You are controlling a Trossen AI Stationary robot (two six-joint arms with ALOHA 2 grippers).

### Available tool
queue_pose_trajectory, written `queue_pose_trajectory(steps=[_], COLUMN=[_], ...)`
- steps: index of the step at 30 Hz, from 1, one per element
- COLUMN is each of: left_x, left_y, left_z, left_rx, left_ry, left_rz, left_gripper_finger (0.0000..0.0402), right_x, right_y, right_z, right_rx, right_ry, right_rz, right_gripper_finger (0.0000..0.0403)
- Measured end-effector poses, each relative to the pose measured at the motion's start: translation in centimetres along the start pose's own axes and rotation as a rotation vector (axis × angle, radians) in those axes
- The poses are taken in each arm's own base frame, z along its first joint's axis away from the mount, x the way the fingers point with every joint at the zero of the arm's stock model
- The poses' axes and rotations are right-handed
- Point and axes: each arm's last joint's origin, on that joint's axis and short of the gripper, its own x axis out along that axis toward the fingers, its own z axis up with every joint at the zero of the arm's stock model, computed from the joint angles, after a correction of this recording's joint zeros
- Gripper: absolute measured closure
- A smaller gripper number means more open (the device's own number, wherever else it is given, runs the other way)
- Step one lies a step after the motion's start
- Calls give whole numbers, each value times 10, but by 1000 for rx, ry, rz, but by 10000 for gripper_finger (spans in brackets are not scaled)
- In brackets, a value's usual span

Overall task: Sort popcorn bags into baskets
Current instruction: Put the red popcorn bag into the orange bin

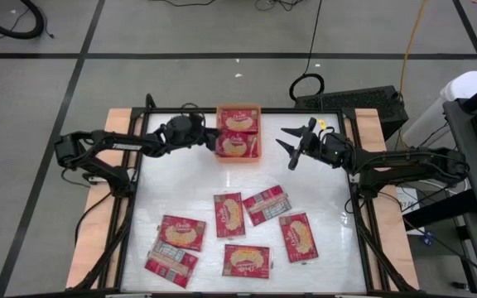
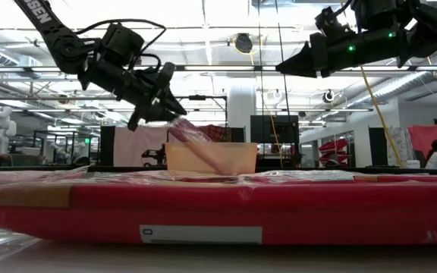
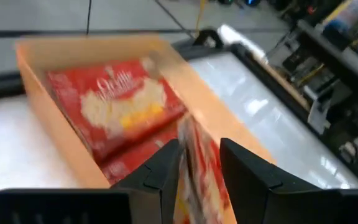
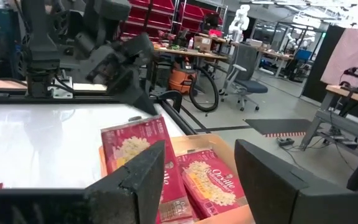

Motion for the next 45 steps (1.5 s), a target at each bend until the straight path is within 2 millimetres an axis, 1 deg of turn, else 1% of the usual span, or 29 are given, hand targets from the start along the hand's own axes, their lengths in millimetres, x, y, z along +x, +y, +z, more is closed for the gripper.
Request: queue_pose_trajectory(steps=[4, 7, 11, 15, 19, 23, 27, 28, 29, 31, 33, 34, 36, 38, 40, 43, 45], left_x=[-6, -14, -25, -30, -29, -21, -13, -11, -9, -6, -3, 1, 8, 18, 29, 44, 51], left_y=[4, 5, 9, 13, 6, -3, -7, -8, -12, -25, -32, -34, -33, -33, -30, -21, -20], left_z=[11, 23, 30, 27, 14, -3, -7, -4, 3, 26, 39, 42, 40, 38, 29, 12, 9], left_rx=[25, 55, 117, 183, 252, 348, 454, 488, 525, 616, 716, 758, 829, 864, 880, 908, 924], left_ry=[-24, -69, -70, 1, 88, 165, 134, 149, 162, 185, 285, 337, 438, 457, 487, 543, 537], left_rz=[-33, -51, -19, 26, 15, -18, 1, 5, 2, -1, 38, 52, 44, -18, -43, 9, 6], left_gripper_finger=[282, 282, 282, 282, 282, 282, 282, 282, 282, 282, 282, 282, 282, 282, 282, 282, 282], right_x=[0, 0, 0, 2, 8, 17, 26, 28, 30, 32, 34, 35, 37, 37, 37, 37, 37], right_y=[0, 1, 1, 2, 5, 9, 14, 16, 18, 20, 21, 21, 22, 22, 22, 22, 22], right_z=[-1, -4, -6, -10, -20, -29, -35, -35, -34, -34, -33, -34, -34, -35, -35, -36, -36], right_rx=[25, 33, 60, 97, 134, 183, 218, 221, 223, 225, 230, 230, 230, 229, 229, 226, 222], right_ry=[15, 36, 58, 91, 141, 157, 118, 98, 76, 37, 8, 4, 3, 8, 9, 13, 13], right_rz=[3, 7, 9, 15, 18, 16, 44, 50, 53, 59, 59, 58, 57, 57, 56, 56, 56], right_gripper_finger=[218, 218, 218, 218, 218, 218, 218, 218, 218, 218, 218, 218, 218, 218, 218, 218, 218])
